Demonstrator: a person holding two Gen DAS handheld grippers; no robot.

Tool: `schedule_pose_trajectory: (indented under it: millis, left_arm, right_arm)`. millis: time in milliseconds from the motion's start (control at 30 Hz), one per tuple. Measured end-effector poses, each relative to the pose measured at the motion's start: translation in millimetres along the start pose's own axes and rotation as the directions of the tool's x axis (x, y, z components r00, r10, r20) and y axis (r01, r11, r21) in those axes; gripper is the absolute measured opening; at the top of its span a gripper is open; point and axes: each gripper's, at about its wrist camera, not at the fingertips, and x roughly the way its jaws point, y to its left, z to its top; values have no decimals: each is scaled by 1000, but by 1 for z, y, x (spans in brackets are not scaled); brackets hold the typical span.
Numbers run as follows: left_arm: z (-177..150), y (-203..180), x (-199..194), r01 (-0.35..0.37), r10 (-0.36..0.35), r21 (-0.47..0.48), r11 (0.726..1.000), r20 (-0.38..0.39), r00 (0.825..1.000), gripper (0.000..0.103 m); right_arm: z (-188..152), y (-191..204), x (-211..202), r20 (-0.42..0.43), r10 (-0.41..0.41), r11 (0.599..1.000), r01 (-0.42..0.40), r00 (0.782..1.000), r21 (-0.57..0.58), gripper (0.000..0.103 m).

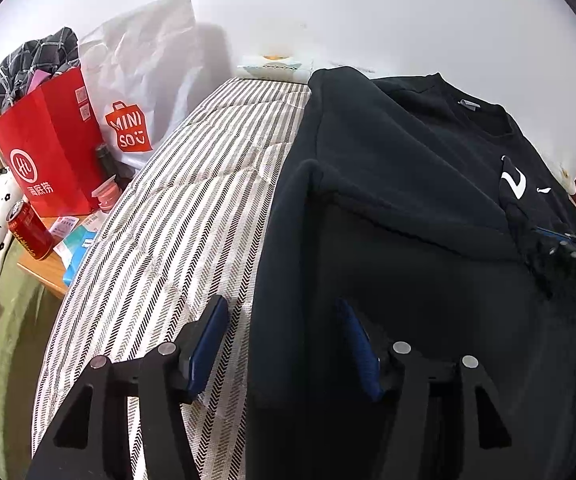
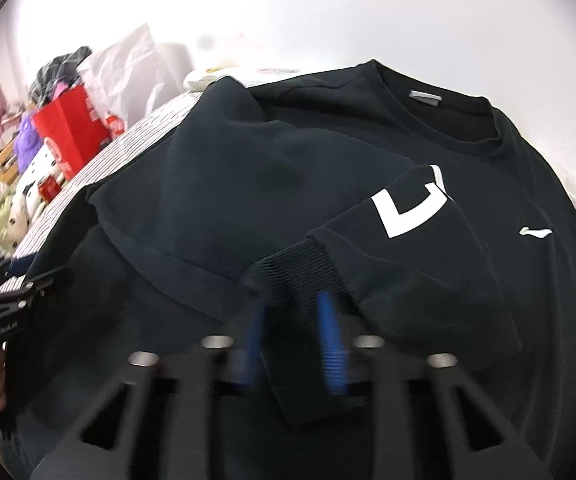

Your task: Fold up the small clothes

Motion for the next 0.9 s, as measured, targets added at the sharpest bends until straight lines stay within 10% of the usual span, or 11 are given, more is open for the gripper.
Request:
schedule_pose_trajectory:
  millis: [300,600,733,900]
  left_arm:
    - [0,1,0,3,-3,-1,1000,0,1000,57]
    - [3,0,0,-7,8,8,1000,-17,1000,58]
    - [3,0,-2,-16,17,16,1000,-34,999,58]
    - [-5,2,-7,-2,2,13,1000,-35,999,59]
  right_arm:
    - [5,-115,-76,137,-162,951,117,977,285,4]
    - [-19,-211,-99,-31,-425,812,396,905,428,9]
    - [-6,-192,-91,0,-386,863,360,923,355,60]
    - [-23,-202,-50,-93,-412,841,418,906,343,61]
